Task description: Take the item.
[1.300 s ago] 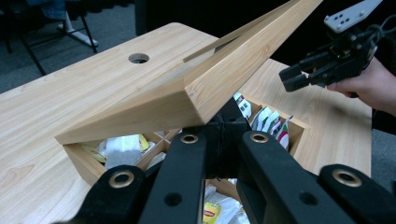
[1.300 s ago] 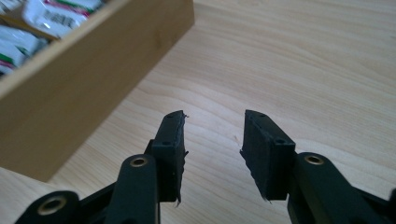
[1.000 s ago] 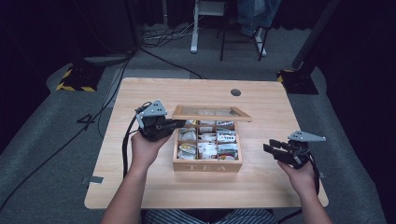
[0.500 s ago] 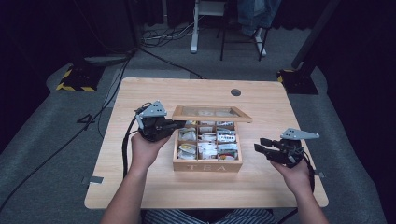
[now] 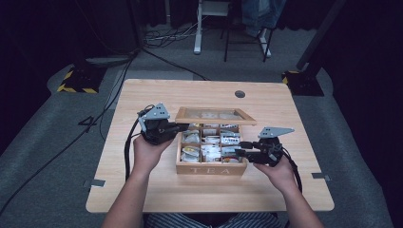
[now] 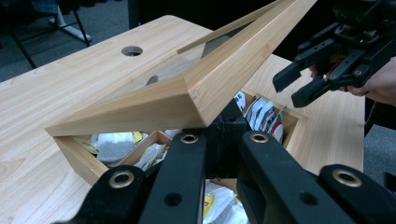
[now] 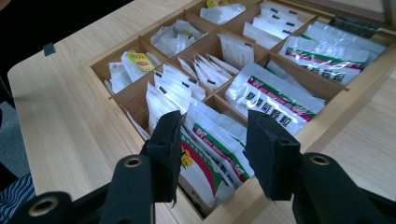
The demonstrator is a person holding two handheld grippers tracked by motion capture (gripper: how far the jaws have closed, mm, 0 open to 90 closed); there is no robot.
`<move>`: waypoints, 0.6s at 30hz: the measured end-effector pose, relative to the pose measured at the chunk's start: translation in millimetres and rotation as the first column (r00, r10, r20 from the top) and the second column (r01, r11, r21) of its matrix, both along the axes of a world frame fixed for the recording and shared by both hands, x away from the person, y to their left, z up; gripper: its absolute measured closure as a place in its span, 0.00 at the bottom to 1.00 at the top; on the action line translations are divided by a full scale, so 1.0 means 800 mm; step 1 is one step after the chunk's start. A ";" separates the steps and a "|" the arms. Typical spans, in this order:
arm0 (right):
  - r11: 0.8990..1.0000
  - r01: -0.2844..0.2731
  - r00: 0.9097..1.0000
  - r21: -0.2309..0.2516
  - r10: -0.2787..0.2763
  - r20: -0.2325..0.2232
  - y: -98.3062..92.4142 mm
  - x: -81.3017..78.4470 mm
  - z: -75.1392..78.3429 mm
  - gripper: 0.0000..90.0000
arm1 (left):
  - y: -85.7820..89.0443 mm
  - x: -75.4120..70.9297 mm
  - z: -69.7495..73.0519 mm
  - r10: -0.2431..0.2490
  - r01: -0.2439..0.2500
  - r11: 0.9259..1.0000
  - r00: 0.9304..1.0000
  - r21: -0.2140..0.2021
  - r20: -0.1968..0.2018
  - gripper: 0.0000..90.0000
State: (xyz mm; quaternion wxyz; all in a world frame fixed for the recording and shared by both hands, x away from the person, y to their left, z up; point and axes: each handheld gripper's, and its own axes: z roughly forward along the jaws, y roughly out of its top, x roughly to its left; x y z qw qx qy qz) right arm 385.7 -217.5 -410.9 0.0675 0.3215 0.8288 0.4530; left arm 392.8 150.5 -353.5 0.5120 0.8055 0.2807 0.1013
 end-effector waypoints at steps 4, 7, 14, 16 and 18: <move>1.000 -0.020 1.000 -0.008 0.020 -0.024 0.009 0.003 -0.008 0.63 | 0.000 0.000 0.000 0.003 -0.003 1.000 1.000 0.003 0.001 1.00; 0.999 -0.028 0.999 -0.031 0.027 -0.036 0.015 0.005 -0.016 0.63 | -0.001 -0.001 0.000 0.004 -0.004 1.000 1.000 0.003 -0.001 1.00; 0.996 -0.050 0.997 -0.075 0.045 -0.066 0.024 0.008 -0.030 0.68 | 0.000 0.000 0.000 0.002 -0.002 1.000 1.000 0.003 0.001 1.00; 0.996 -0.051 0.997 -0.071 0.046 -0.069 0.025 0.008 -0.032 0.70 | 0.000 -0.001 0.000 0.002 -0.002 1.000 1.000 0.004 0.001 1.00; 0.995 -0.055 0.996 -0.080 0.049 -0.071 0.025 0.007 -0.033 0.72 | 0.000 -0.001 0.000 0.002 -0.002 1.000 1.000 0.003 0.000 1.00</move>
